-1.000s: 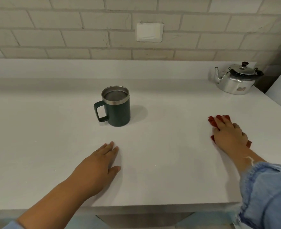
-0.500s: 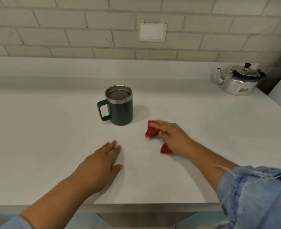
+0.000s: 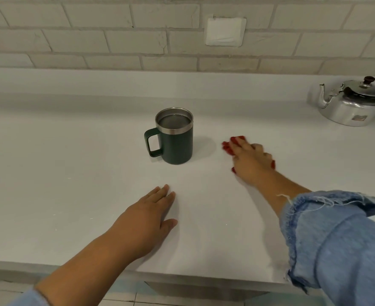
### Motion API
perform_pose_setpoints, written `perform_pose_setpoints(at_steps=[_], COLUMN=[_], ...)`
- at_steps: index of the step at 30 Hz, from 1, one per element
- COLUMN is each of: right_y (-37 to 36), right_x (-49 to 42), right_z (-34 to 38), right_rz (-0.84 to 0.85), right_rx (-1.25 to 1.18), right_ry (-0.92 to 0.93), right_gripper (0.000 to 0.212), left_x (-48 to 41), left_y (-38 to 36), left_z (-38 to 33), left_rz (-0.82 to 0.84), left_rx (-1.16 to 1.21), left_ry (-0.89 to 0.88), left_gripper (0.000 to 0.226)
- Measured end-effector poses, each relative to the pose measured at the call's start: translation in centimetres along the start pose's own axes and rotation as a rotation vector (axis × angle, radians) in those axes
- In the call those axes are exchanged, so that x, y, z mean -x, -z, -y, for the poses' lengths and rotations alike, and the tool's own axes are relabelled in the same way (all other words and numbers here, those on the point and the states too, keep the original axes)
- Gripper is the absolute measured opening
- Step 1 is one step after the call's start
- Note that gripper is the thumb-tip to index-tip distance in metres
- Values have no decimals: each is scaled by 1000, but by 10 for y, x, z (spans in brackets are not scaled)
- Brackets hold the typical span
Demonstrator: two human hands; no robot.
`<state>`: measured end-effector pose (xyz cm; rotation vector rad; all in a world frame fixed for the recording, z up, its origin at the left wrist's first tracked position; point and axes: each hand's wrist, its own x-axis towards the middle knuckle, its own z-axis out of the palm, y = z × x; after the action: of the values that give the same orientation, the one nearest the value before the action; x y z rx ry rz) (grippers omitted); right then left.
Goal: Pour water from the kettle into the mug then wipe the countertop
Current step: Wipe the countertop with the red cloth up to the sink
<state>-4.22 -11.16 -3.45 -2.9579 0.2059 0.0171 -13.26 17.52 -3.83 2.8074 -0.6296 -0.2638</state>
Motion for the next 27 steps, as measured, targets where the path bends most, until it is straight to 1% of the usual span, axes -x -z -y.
perform_pose_setpoints(at_steps=[2, 4, 7, 9, 11, 12, 14, 17, 18, 19, 21, 23, 24, 25, 27], right_y=[-8, -15, -8, 4, 22, 30, 46, 62, 65, 67, 66, 57, 49, 40, 23], right_x=[12, 23, 33, 39, 48, 53, 65, 83, 89, 93, 104, 118, 124, 129, 137], right_z=[30, 50, 65, 68, 68, 65, 51, 3, -19, -42, -82, -107, -114, -119, -116], right_rz=[19, 64, 211, 351, 455, 465, 377, 201, 133, 59, -71, -153, -184, -210, -195], right_rx=[9, 46, 78, 28, -144, -266, -545, -1031, -1098, -1096, -983, -831, -749, -613, -284], right_ry=[142, 239, 332, 399, 441, 426, 323, 29, -89, -198, -398, -519, -535, -505, -406], right_gripper=[76, 78, 76, 68, 56, 52, 46, 35, 31, 27, 23, 26, 30, 34, 42], left_x=[0, 1, 7, 12, 17, 20, 26, 34, 36, 37, 38, 38, 38, 37, 36], left_y=[2, 5, 10, 14, 19, 21, 25, 27, 26, 25, 23, 21, 21, 20, 19], left_z=[1, 2, 3, 5, 8, 11, 16, 24, 27, 29, 30, 29, 29, 28, 28], left_rz=[3, 5, -53, -119, -158, -166, -167, -136, -118, -99, -66, -52, -49, -46, -40], left_rx=[10, 32, 78, 78, 71, 70, 72, 55, 47, 39, 31, 33, 29, 22, 4], left_ry=[-8, -14, 6, 26, 42, 49, 61, 90, 99, 103, 112, 125, 127, 127, 126], left_gripper=[65, 61, 54, 52, 52, 52, 52, 52, 52, 52, 53, 54, 54, 55, 55])
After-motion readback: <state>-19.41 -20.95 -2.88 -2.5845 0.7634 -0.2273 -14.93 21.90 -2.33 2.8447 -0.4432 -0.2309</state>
